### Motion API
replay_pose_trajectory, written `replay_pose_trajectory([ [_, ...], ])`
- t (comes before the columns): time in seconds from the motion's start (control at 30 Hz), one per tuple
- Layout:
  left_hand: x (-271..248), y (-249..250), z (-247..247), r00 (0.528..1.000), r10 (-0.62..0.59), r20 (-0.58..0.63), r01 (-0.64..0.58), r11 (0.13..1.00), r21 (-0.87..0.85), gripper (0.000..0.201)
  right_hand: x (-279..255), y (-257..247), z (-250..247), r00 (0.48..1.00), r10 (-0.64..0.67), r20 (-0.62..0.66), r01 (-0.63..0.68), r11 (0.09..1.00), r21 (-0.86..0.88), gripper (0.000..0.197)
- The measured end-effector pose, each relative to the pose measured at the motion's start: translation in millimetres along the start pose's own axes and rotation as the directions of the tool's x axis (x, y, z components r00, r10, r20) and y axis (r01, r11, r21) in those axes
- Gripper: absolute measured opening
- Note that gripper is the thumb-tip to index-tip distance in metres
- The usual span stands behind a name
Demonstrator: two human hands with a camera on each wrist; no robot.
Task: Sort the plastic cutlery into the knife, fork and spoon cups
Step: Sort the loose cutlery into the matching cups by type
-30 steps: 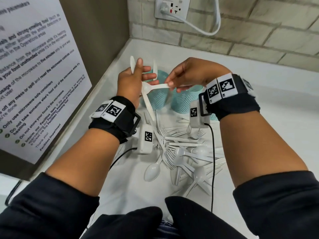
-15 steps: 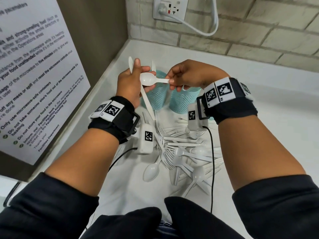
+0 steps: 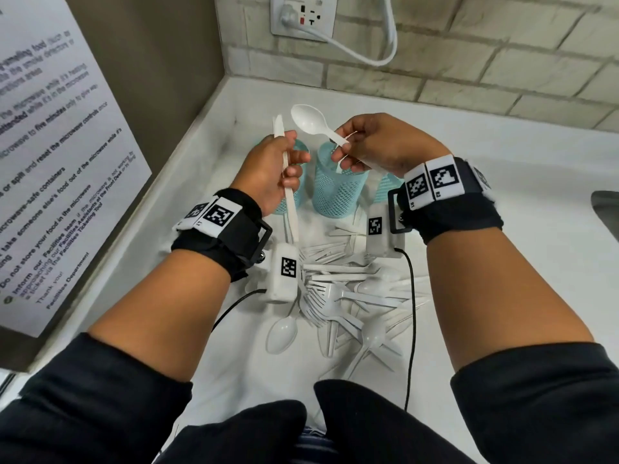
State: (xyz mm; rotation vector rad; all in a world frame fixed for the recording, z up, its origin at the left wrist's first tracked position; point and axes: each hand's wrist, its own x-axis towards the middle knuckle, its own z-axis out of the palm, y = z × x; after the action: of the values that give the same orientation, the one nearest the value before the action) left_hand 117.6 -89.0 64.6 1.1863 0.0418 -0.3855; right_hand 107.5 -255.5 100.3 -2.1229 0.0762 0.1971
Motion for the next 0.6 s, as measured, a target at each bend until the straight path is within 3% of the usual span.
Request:
replay_pose_trajectory([
  [0.23,6,0,-14,0.996,0.073,0.055,-0.075,0.997,0.031,0.027,3,0,11,1.0,0.001,0.028,-0.003,0.996,0.085,0.026],
  [0.33,9,8,-14,0.988,0.144,0.056,-0.146,0.988,0.04,0.022,2,0,7,0.993,0.033,-0.111,-0.009,0.977,0.214,0.024],
  [0.43,15,23,-10,0.968,0.252,0.014,-0.252,0.968,-0.001,0.027,2,3,-6,0.955,0.089,-0.282,0.029,0.921,0.388,0.024],
  [0.6,27,46,2,0.914,0.4,-0.064,-0.4,0.916,0.011,0.019,-1,12,-25,0.894,0.124,-0.431,0.093,0.889,0.448,0.025],
])
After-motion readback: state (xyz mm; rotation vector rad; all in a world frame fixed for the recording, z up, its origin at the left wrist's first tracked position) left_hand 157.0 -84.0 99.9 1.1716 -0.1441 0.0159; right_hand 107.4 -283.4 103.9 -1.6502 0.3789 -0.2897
